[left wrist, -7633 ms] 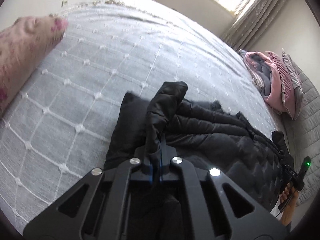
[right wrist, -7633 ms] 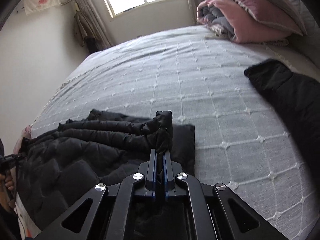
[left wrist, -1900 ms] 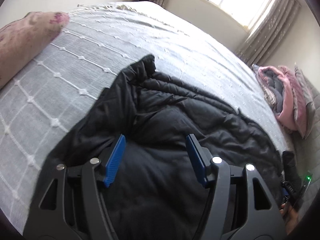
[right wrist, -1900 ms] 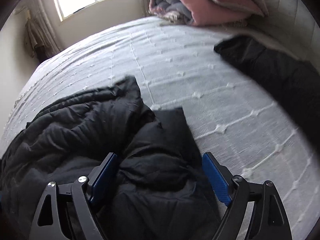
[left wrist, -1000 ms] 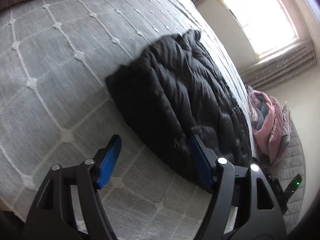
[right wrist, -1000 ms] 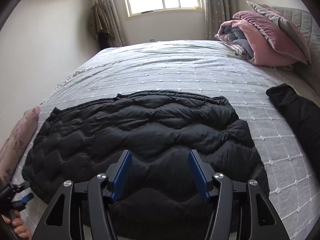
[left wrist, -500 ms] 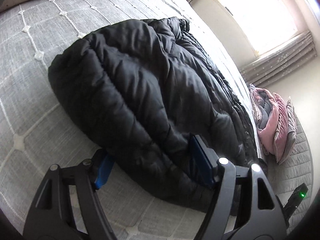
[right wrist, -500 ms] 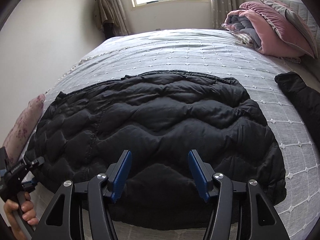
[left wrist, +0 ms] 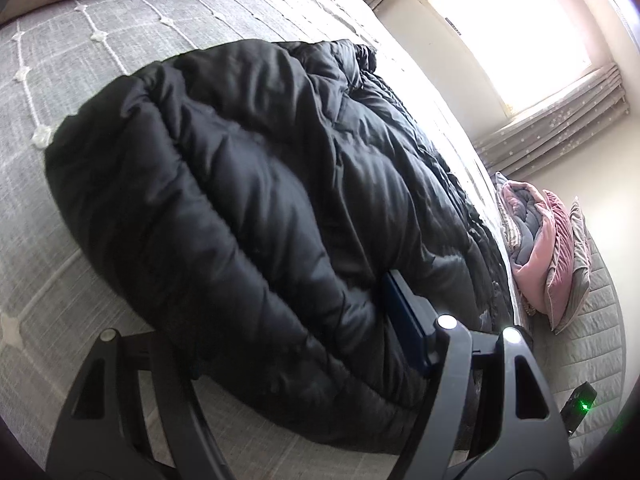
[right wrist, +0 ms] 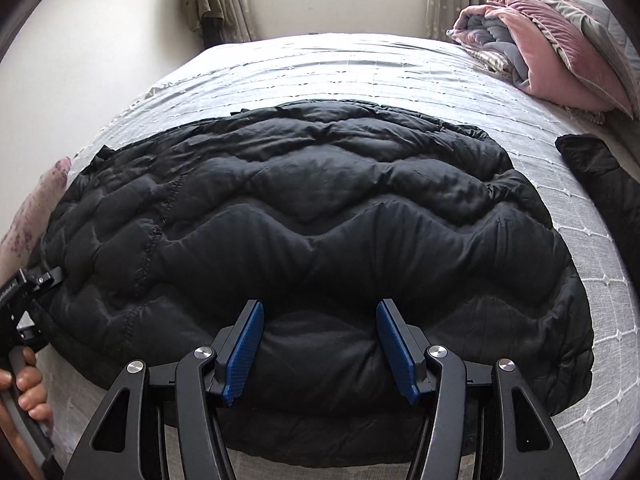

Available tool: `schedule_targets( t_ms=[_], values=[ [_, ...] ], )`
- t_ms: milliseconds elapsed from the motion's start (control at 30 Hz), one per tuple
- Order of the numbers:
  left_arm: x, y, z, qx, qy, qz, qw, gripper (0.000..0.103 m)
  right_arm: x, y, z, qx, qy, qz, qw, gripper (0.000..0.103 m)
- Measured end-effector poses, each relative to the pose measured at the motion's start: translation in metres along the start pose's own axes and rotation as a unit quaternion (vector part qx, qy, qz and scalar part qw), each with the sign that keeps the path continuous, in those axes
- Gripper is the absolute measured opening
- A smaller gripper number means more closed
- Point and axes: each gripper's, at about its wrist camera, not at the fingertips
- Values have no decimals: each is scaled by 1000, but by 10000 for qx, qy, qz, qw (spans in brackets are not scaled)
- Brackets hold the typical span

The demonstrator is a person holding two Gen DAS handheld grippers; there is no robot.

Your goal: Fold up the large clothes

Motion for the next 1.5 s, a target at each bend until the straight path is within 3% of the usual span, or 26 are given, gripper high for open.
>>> schedule_targets(
  t_ms=[467, 567, 633, 667, 767, 933, 1033, 1233, 1300, 1367, 1400, 1500],
  values=[
    [-1, 9, 4, -8, -124, -94, 9999, 77, 7, -5, 5, 53, -103, -64, 9999, 59],
    [1, 10, 2, -46, -161, -89, 9998, 65, 9, -8, 5, 67, -110, -78, 9999, 59],
    [-3, 10, -6, -112, -214, 29, 9997, 46, 10, -8, 5, 72, -127, -86, 9999, 59],
    [-5, 11, -10, -164, -252, 69, 9995, 43, 11, -8, 5, 72, -140, -88, 9998, 59],
    [-7, 14, -19, -309, -420, 70, 9986, 42, 14, -9, 5, 69, -216, -125, 9997, 59],
    [4, 26, -9, -127, -666, -314, 9972, 41, 20, -11, 5, 33, -296, -197, 9994, 59],
    [6, 28, -18, -215, -957, -544, 9937, 30, 22, -12, 6, 22, -327, -217, 9992, 59],
    [-26, 12, -59, -745, -1056, 189, 9914, 24, 25, -11, 0, 14, -372, -163, 9992, 59],
    [-29, 11, -66, -806, -1112, 309, 9900, 24, 33, -9, -10, -136, -228, -239, 9994, 50],
    [-31, 11, -70, -830, -1141, 413, 9891, 24, 47, -8, -19, -259, 112, -395, 9988, 17],
    [-32, 12, -70, -832, -1142, 441, 9890, 24, 56, -8, -22, -284, 312, -488, 9979, 10],
    [-35, 17, -69, -833, -1222, 469, 9879, 24, 82, -10, -24, -265, 522, -826, 9949, 8]
  ],
)
Point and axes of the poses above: each gripper's, at about its wrist camera, not at the fingertips, and z roughly the way its jaws point, x to its left, y to its top, and after that the axes turned 5 degrees about -z, right-handed
